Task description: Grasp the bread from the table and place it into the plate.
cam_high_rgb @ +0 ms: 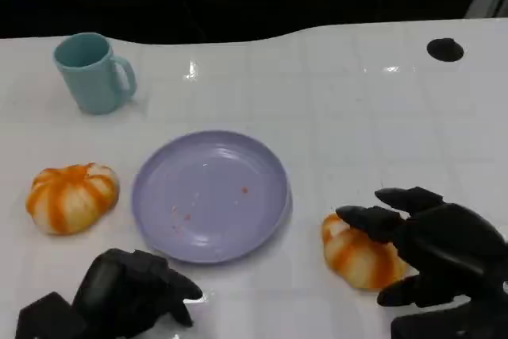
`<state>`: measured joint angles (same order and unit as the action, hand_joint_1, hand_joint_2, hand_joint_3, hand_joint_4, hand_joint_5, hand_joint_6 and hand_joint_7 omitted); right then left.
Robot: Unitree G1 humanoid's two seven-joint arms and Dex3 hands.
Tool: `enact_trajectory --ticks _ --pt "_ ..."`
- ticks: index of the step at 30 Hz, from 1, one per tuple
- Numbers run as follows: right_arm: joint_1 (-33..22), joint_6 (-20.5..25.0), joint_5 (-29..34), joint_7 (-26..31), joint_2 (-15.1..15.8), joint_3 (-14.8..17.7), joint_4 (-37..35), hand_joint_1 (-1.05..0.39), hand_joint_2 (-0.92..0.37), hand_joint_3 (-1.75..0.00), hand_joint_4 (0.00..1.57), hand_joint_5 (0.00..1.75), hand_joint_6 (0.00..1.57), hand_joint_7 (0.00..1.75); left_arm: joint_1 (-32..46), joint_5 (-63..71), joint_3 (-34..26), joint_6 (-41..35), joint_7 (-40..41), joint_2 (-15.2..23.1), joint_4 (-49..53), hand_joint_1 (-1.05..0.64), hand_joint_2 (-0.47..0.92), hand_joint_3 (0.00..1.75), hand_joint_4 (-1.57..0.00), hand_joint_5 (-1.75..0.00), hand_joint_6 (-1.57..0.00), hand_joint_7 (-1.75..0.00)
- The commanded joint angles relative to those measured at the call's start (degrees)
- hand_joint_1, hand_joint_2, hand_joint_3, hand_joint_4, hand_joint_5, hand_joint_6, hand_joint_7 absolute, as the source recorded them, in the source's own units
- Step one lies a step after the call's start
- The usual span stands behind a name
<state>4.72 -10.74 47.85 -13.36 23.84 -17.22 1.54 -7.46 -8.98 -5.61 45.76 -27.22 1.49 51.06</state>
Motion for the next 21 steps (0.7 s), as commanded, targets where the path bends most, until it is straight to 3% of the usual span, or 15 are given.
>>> enact_trajectory --ticks 1,11,13,14,15,16,17,19,21 --pt "2.8 0.2 0.8 1.8 0.5 -2.0 -4.8 -0.68 -0.92 -0.01 0.02 0.18 0.22 0.0 0.7 0.5 0.0 -0.1 0.9 0.6 -0.7 -1.05 0.92 0.09 -1.3 -1.03 -1.54 -0.28" --pt "6.6 0.7 2.2 5.6 -0.1 -6.2 -12.9 -0.64 -0.92 -0.03 0.03 0.2 0.27 0.02 1.2 1.2 0.3 0.0 1.7 0.7 -1.5 -1.05 0.92 0.1 -1.3 -1.03 -1.54 -0.28" --pt "7.0 -0.3 0.7 8.8 -1.3 -6.0 -15.5 -0.52 -0.92 -0.13 0.21 0.3 0.44 0.08 1.2 1.2 0.4 0.0 1.7 0.6 -1.6 -1.05 0.92 0.11 -1.29 -1.03 -1.54 -0.28" --pt "7.1 -1.3 -0.6 11.0 -2.2 -5.5 -17.0 -0.45 -0.92 -0.19 0.36 0.38 0.55 0.13 1.3 1.2 0.4 -0.1 1.7 0.6 -1.7 -1.05 0.92 0.11 -1.29 -1.03 -1.54 -0.28" --pt "7.2 -3.0 -2.7 13.6 -3.2 -4.7 -18.9 -0.4 -0.92 -0.25 0.5 0.59 0.69 0.15 1.3 1.2 0.4 -0.1 1.7 0.6 -1.7 -1.05 0.92 0.11 -1.29 -1.03 -1.54 -0.28" --pt "7.5 -5.0 -3.6 16.9 -3.7 -4.5 -21.0 -0.34 -0.91 -0.42 0.73 0.99 0.95 0.27 1.4 1.1 0.4 -0.3 1.6 0.6 -1.8 -1.05 0.92 0.1 -1.29 -1.03 -1.54 -0.28" --pt "8.0 -6.7 -3.4 20.3 -3.9 -4.6 -22.9 -0.32 -0.84 -0.62 0.8 1.32 1.02 0.48 1.4 1.0 0.4 -0.5 1.5 0.6 -1.9 -1.05 0.92 0.1 -1.29 -1.03 -1.54 -0.28" --pt "9.0 -8.6 -2.6 24.9 -4.0 -5.3 -25.7 -0.32 -0.71 -0.88 0.88 1.66 0.92 0.93 1.4 1.0 0.4 -0.5 1.6 0.6 -1.9 -1.05 0.92 0.1 -1.29 -1.03 -1.54 -0.28" --pt "9.7 -9.4 -2.1 27.4 -4.0 -5.8 -27.4 -0.33 -0.65 -0.94 0.86 1.73 0.85 1.08 1.4 1.2 0.5 -0.5 1.8 0.6 -2.1 -1.05 0.92 0.1 -1.29 -1.03 -1.54 -0.28"
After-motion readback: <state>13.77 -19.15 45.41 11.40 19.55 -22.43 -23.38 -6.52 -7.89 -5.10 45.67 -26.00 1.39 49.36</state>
